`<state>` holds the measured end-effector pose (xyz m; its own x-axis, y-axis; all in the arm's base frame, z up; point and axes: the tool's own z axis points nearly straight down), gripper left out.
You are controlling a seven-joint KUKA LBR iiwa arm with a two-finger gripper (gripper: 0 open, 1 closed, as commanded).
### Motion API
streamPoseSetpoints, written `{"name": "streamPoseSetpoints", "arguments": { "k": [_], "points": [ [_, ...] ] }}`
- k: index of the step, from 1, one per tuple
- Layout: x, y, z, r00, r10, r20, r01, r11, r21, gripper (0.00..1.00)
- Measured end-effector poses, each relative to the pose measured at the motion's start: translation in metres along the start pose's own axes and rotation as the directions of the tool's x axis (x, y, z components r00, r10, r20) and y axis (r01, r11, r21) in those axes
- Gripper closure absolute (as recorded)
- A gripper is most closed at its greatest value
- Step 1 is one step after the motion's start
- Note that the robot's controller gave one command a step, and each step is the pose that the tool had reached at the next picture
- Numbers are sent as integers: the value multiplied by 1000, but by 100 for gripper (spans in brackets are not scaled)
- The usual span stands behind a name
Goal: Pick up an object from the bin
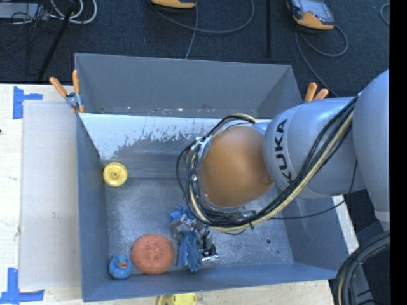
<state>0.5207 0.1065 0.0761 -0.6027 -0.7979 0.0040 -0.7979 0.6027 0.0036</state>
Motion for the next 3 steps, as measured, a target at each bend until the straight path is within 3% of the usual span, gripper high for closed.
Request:
{"name": "streamPoseSetpoints", "arguments": {
  "k": [3],
  "points": [
    [0,1,-27,1000,2,5,-2,1000,3,100]
  ]
}}
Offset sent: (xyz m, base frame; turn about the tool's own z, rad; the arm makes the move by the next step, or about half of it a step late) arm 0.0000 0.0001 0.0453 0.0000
